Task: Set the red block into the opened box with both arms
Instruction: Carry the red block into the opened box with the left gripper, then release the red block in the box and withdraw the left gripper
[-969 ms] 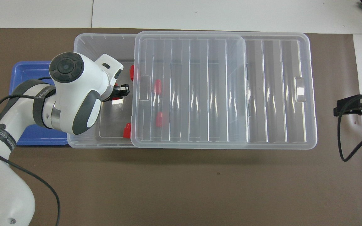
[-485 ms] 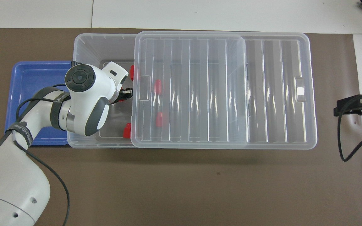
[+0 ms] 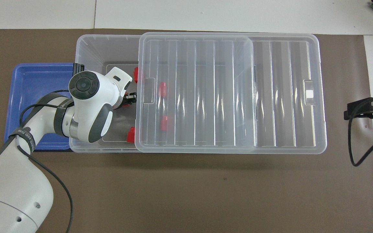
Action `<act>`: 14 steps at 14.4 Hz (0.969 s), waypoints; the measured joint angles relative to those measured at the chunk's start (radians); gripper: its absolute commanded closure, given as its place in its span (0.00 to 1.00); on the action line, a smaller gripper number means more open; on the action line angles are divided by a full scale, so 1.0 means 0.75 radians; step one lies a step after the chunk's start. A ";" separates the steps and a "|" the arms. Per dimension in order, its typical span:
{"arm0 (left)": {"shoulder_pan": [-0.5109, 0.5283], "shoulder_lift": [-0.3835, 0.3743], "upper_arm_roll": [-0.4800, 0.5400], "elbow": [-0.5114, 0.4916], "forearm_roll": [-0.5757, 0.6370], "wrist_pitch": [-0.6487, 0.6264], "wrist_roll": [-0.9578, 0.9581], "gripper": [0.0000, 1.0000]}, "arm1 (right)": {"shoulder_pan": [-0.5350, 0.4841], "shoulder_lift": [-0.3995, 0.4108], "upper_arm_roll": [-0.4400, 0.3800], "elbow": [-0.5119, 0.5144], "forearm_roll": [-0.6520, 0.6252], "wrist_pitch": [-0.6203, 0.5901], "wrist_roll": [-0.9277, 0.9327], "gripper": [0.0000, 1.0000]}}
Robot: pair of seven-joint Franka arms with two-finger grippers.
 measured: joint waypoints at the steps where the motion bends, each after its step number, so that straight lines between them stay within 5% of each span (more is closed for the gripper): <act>1: 0.000 0.000 0.000 0.000 0.000 -0.001 -0.005 0.00 | 0.000 0.000 0.000 0.000 0.000 0.000 0.000 0.00; 7: -0.001 -0.021 -0.001 0.031 0.001 -0.092 -0.126 0.00 | -0.001 0.000 0.000 0.000 0.000 0.000 0.000 0.00; 14: 0.000 -0.239 0.013 0.105 0.001 -0.442 -0.141 0.00 | -0.001 0.000 0.000 0.000 0.000 0.000 0.000 0.00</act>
